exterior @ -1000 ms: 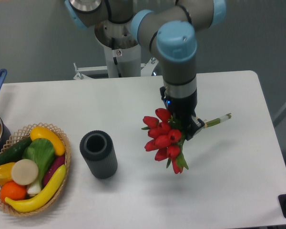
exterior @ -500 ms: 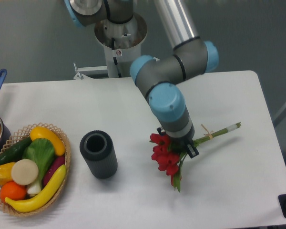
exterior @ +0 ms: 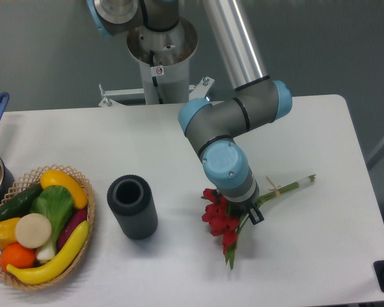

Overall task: Place the flowers on the table
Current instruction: 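Set the tulip bouquet down on the table beside the black cup, then open the gripper and lift it up away from the tulips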

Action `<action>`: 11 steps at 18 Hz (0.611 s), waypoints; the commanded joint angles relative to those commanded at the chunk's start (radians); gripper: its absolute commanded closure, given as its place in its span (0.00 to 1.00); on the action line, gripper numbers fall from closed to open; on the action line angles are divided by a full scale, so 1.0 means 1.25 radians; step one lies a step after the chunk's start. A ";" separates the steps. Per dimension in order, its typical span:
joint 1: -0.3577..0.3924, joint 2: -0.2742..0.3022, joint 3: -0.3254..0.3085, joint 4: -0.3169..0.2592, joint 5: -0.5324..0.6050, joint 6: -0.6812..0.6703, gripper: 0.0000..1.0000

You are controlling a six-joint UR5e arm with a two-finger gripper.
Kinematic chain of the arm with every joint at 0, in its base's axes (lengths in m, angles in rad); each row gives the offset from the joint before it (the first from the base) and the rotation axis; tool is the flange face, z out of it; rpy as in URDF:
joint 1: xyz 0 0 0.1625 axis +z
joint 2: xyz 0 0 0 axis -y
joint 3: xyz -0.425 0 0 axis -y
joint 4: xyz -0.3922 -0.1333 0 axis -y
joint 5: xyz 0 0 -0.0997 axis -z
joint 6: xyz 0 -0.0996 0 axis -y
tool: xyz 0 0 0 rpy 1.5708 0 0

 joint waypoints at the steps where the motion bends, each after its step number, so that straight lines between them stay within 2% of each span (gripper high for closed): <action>1: 0.000 0.000 0.000 0.000 0.000 -0.001 0.41; 2: 0.000 0.001 0.000 0.000 0.000 -0.001 0.38; 3: 0.000 0.004 -0.001 0.002 0.000 0.001 0.27; 6: 0.004 0.026 0.000 0.000 -0.019 0.012 0.03; 9: 0.018 0.075 0.006 -0.001 -0.151 0.011 0.00; 11: 0.046 0.104 0.023 -0.006 -0.178 0.010 0.00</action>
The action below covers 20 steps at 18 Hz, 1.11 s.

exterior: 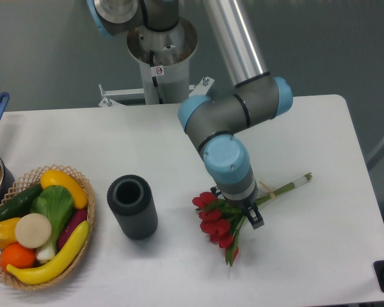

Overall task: Place the flowers on the table
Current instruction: 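Open the gripper and lift it up away from the tulips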

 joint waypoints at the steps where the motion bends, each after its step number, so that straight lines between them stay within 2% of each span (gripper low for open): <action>1: 0.005 0.007 0.018 -0.012 -0.003 -0.002 0.00; 5: 0.020 0.030 0.101 -0.125 -0.036 -0.007 0.00; 8: 0.059 0.044 0.151 -0.199 -0.098 0.005 0.00; 9: 0.075 0.054 0.157 -0.238 -0.101 0.032 0.00; 11: 0.099 0.065 0.154 -0.272 -0.106 0.137 0.00; 12: 0.143 0.091 0.147 -0.299 -0.152 0.229 0.00; 16: 0.194 0.108 0.141 -0.353 -0.172 0.306 0.00; 18: 0.211 0.113 0.139 -0.357 -0.185 0.359 0.00; 20: 0.227 0.115 0.136 -0.366 -0.211 0.364 0.00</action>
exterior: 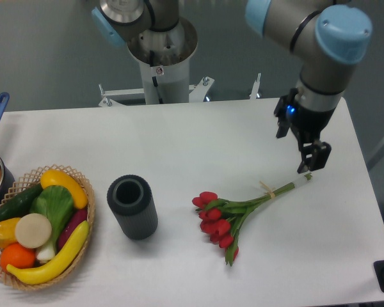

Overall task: Place the flowers on the table
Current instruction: 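Open the gripper and lift it up away from the tulips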

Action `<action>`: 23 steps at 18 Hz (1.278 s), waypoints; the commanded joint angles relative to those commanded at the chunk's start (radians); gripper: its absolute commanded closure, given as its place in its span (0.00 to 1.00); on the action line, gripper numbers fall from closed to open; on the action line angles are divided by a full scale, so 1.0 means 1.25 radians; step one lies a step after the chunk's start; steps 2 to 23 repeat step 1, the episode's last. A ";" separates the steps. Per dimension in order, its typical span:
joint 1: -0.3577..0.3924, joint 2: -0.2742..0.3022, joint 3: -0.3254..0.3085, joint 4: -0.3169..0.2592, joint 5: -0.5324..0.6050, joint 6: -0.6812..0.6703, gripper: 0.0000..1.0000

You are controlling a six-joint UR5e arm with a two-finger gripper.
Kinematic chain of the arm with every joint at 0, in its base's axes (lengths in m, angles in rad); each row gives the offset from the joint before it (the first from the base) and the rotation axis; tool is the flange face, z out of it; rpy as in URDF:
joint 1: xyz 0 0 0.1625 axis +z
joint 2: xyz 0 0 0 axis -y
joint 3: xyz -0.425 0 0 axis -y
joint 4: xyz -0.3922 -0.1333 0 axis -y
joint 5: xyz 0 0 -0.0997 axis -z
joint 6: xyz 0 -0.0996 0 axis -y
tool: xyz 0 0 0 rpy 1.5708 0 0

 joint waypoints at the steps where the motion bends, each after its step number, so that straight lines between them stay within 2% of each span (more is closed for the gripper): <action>1: 0.002 0.002 0.000 -0.002 -0.007 0.000 0.00; 23: 0.002 0.002 0.000 -0.002 -0.007 0.000 0.00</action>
